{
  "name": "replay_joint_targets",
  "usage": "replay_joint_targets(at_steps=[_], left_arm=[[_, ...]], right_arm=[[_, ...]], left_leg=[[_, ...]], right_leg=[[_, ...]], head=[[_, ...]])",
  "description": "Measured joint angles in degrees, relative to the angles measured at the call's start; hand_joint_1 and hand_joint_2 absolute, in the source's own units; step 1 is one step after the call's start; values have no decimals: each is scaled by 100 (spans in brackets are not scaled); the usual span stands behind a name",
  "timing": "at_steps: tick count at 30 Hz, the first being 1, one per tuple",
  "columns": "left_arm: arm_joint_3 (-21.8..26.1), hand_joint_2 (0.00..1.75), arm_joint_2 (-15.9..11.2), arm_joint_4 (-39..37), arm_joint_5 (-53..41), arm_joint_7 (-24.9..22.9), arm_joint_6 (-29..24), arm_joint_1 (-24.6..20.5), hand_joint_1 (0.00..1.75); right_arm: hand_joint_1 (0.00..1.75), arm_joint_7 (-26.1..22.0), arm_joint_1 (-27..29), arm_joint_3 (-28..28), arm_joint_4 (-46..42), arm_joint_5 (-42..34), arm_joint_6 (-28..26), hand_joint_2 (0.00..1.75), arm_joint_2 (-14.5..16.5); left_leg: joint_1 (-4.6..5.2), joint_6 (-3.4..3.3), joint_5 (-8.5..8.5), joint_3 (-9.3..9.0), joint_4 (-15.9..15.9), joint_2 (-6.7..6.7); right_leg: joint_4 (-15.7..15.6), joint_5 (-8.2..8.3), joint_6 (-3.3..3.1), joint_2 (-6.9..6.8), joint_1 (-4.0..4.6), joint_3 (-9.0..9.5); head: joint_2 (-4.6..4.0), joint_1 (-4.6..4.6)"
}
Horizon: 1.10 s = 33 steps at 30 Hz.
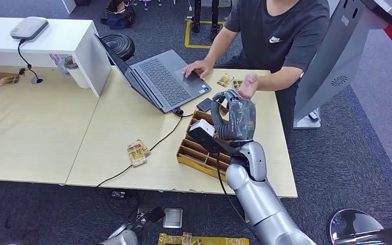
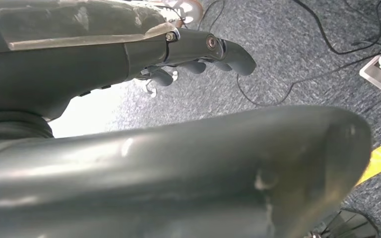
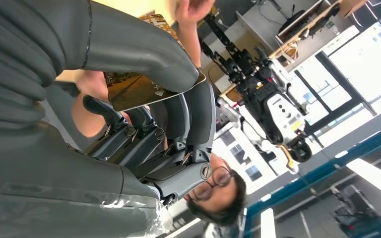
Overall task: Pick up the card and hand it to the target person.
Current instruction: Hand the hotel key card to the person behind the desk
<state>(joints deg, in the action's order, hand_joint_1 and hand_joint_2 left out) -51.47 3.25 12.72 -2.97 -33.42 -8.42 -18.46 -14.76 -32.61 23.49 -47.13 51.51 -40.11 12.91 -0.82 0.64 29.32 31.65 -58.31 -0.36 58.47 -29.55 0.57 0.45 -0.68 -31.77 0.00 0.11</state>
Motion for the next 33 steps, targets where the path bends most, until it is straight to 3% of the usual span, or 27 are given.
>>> replay_joint_targets(at_steps=[10, 21, 23, 24, 27, 28, 30, 33], left_arm=[[0, 0, 54, 0, -27, -103, 44, -108, 0], [-1, 0, 105, 0, -49, -132, -25, -110, 0], [-4, 0, 124, 0, -101, -133, -7, -112, 0], [-5, 0, 134, 0, -123, -135, 5, -113, 0], [-13, 0, 157, 0, -165, -138, 45, -120, 0], [-15, 0, 163, 0, -174, -137, 58, -122, 0], [-17, 0, 175, 0, -186, -136, 68, -124, 0], [-17, 0, 186, 0, -191, -130, 70, -124, 0]], right_arm=[[175, 648, -958, 155, 1242, 384, 67, 175, 149], [174, 1295, -1366, 511, 2064, 719, 48, 175, 204], [163, 1348, -1370, 546, 2116, 840, 40, 175, 164], [139, 1359, -1365, 551, 2126, 912, 38, 175, 139], [34, 1315, -1313, 535, 2127, 1157, 31, 175, 60], [14, 1279, -1280, 514, 2112, 1243, 28, 175, 38], [0, 1182, -1202, 435, 2067, 1407, 24, 175, 5], [0, 1005, -1094, 262, 1978, 1599, 21, 175, -31]], left_leg=[[0, -2, -2, 2, 0, -1], [0, -2, -2, 1, -1, 0], [0, -2, -2, 0, -2, 0], [0, -2, -2, 0, -2, 0], [0, -2, -2, -1, -3, 0], [0, -2, -2, -1, -3, 0], [0, -2, -2, -1, -3, 0], [0, -2, -2, -1, -3, 0]], right_leg=[[1, 1, 1, -1, 0, -1], [0, 1, 1, -1, 0, -3], [-1, 1, 1, -1, 0, -3], [-1, 1, 1, -1, 0, -3], [-1, 1, 1, 0, 0, -3], [-1, 1, 1, 0, 0, -3], [-1, 1, 1, 0, 0, -3], [-1, 1, 1, 0, 0, -3]], head=[[0, 2], [0, 1], [0, 4], [0, 6], [0, 7], [0, 7], [0, 3], [0, -2]])
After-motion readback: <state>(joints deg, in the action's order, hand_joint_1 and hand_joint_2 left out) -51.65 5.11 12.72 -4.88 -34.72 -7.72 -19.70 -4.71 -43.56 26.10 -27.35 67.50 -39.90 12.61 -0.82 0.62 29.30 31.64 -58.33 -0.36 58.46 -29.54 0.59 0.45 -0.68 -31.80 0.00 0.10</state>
